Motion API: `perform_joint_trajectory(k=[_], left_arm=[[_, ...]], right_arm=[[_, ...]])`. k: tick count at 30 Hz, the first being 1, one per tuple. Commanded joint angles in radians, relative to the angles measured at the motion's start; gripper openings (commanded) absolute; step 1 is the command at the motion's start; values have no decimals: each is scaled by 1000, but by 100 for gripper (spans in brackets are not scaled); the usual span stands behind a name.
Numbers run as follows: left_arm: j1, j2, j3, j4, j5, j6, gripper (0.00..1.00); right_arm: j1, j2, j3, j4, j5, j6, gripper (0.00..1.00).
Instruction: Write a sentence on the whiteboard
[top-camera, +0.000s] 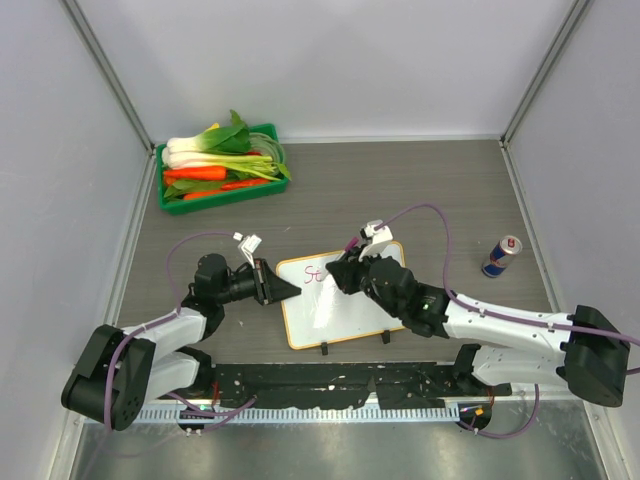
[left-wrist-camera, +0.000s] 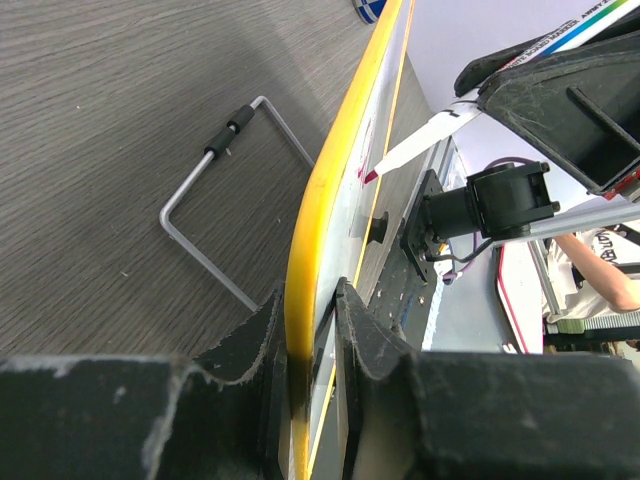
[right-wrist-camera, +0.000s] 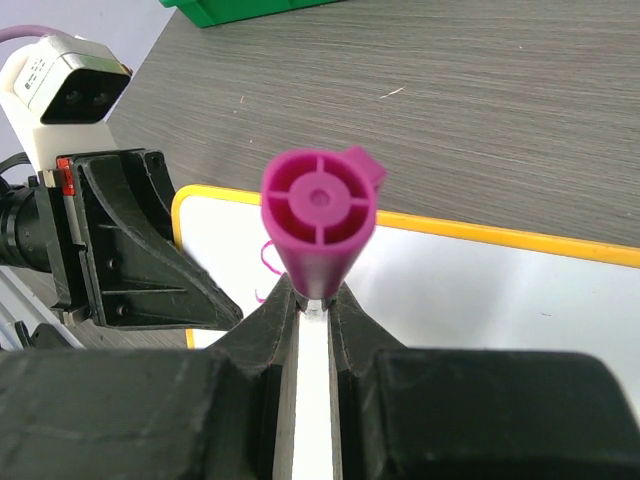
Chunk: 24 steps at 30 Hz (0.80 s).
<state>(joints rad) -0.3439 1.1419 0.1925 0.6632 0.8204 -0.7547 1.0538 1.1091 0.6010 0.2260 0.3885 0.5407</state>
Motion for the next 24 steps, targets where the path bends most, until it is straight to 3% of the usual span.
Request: perform_joint_trajectory(k=[1, 24], left_arm=[[2, 12, 1, -36, -47, 64, 0], [2, 16, 2, -36, -46, 63, 0]], right_arm=[[0, -28, 25, -20, 70, -21, 1], [0, -12, 105, 6, 61, -53, 1]])
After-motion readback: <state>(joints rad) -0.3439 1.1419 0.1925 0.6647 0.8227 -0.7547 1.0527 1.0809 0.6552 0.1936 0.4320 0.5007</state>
